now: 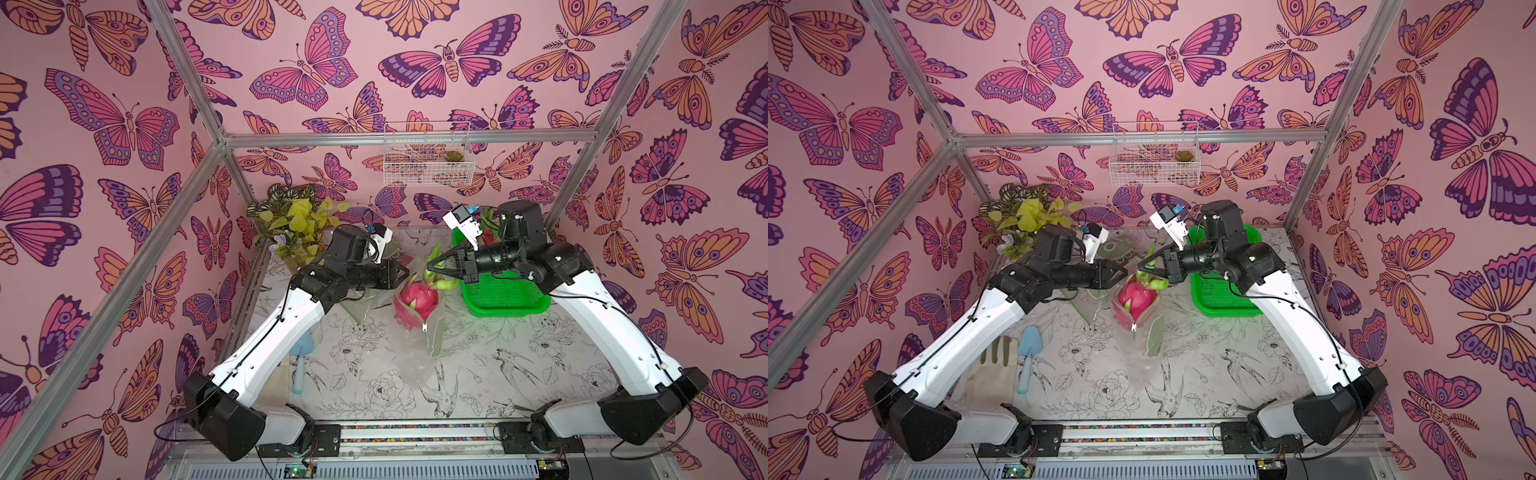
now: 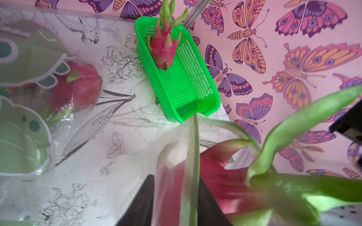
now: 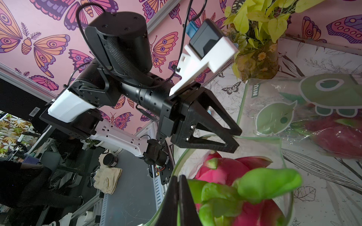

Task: Open the zip-top bag and take out the dragon fruit
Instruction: Pick up the dragon fruit from the zipper food storage bag.

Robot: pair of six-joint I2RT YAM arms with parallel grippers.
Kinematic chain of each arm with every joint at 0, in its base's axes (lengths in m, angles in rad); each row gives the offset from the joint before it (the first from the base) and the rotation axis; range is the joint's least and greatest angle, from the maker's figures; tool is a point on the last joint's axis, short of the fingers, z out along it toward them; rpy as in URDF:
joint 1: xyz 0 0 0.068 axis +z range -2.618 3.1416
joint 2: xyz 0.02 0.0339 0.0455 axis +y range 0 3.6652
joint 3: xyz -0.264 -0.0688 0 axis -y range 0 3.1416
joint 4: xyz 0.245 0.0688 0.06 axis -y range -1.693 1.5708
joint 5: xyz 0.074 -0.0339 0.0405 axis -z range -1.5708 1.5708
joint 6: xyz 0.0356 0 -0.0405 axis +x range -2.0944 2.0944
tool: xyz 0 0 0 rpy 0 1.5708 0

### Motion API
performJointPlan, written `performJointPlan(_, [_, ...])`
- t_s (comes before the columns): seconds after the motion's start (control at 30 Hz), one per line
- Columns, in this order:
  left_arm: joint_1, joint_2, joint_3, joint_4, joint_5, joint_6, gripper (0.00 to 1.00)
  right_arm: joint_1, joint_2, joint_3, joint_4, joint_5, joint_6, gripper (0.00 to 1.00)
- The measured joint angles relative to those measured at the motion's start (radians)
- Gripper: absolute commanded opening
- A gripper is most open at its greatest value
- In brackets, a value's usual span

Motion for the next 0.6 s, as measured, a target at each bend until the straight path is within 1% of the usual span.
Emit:
performJointPlan(0.03, [0.000,0.003,0.000,0.002,0.001,-0.002,0.08,0.000,0.000,0.000,-0.002,-0.001,-0.001,0.00])
performJointPlan(0.07, [0.000,0.006,0.000,0.004,0.000,-0.005,0.04,0.000,0.000,0.000,-0.001,-0.001,-0.001,0.00])
performJointPlan(0.13, [0.000,0.012,0.000,0.007,-0.003,-0.012,0.01,0.000,0.000,0.000,0.000,-0.005,0.000,0.00])
performJointPlan(0.27, [-0.014,0.028,0.000,0.018,-0.035,-0.015,0.00,0.000,0.006,0.000,0.039,-0.024,0.032,0.00])
performJointPlan(0.43, [-0.049,0.086,0.023,0.021,-0.078,-0.024,0.00,0.000,0.024,0.002,0.145,-0.064,0.119,0.00])
performJointPlan(0.6, [-0.068,0.129,0.028,0.022,-0.105,-0.034,0.00,-0.007,0.041,0.040,0.209,-0.072,0.184,0.00])
